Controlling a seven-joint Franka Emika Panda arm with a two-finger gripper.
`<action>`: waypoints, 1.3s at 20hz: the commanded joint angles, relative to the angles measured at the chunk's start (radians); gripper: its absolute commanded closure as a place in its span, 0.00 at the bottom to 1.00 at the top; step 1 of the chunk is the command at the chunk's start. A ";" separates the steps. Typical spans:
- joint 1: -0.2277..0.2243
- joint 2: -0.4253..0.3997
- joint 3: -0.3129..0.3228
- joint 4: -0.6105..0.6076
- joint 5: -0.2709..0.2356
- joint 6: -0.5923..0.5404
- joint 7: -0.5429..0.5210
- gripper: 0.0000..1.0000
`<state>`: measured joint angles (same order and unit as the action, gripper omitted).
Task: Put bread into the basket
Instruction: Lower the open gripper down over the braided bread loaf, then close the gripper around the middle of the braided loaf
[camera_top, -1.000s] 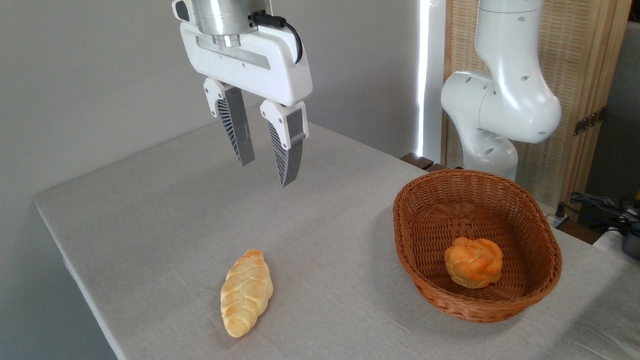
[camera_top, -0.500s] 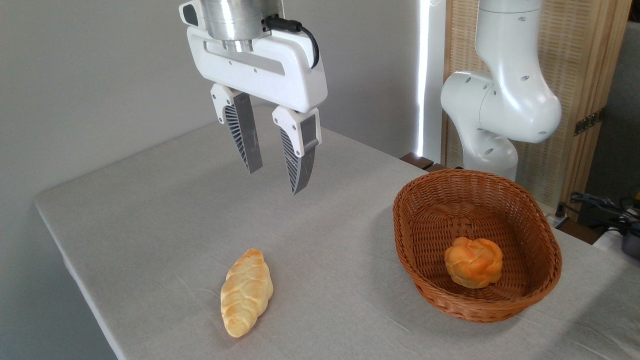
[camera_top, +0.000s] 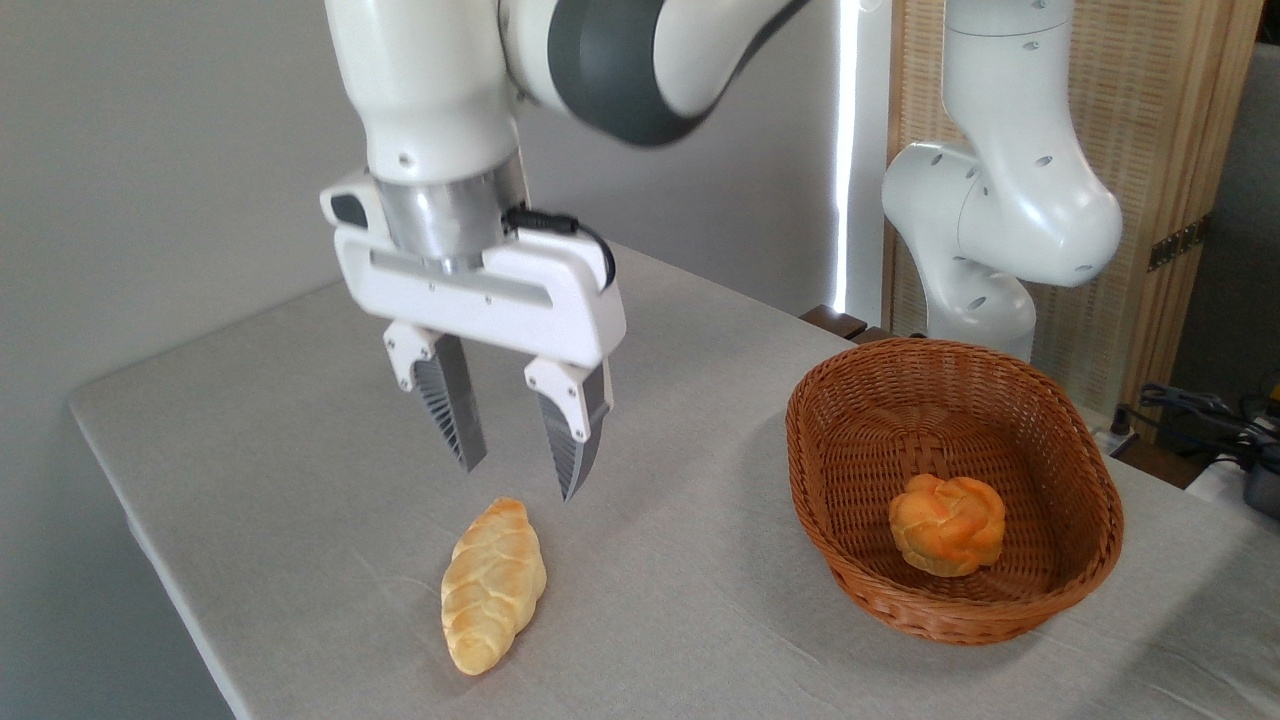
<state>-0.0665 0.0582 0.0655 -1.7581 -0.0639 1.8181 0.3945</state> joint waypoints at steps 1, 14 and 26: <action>-0.006 -0.014 0.004 -0.125 -0.057 0.191 -0.121 0.00; -0.012 0.060 -0.020 -0.253 -0.056 0.444 -0.184 0.00; -0.021 0.069 -0.026 -0.265 -0.053 0.455 -0.069 0.81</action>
<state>-0.0857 0.1302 0.0374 -2.0128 -0.1051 2.2619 0.2759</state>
